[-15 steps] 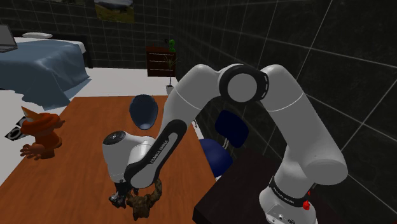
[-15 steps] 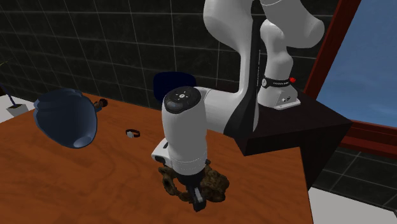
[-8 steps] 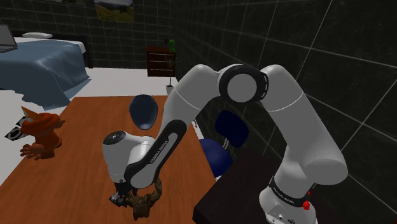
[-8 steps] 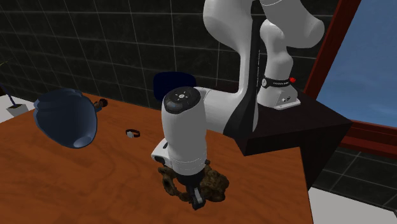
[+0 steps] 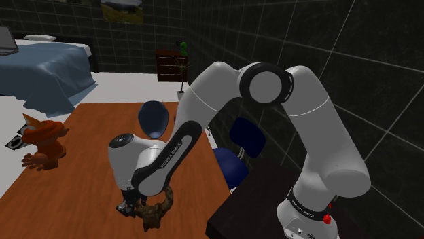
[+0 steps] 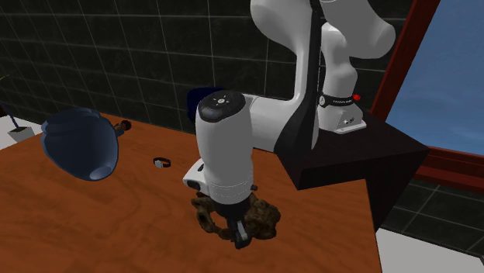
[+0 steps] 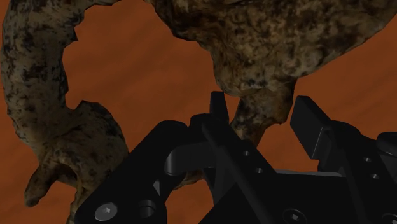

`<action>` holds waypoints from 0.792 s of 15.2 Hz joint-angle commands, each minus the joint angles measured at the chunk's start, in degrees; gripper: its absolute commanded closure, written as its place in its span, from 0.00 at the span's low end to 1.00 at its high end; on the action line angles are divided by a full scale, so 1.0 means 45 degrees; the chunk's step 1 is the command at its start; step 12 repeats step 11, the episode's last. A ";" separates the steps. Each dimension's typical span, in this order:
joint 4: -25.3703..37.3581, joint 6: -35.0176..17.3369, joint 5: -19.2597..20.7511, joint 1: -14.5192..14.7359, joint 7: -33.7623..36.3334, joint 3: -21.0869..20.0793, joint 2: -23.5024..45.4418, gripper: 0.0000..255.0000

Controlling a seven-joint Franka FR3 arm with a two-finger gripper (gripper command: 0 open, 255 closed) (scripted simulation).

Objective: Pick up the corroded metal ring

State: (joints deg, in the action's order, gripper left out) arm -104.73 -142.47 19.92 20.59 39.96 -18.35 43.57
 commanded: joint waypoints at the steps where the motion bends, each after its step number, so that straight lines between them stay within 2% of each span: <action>1: -0.0063 0.0210 -0.0094 -0.0069 -0.0053 -0.0104 -0.0276 1.00; 12: -0.0356 0.1026 -0.0508 -0.0373 -0.0291 -0.0510 -0.1391 1.00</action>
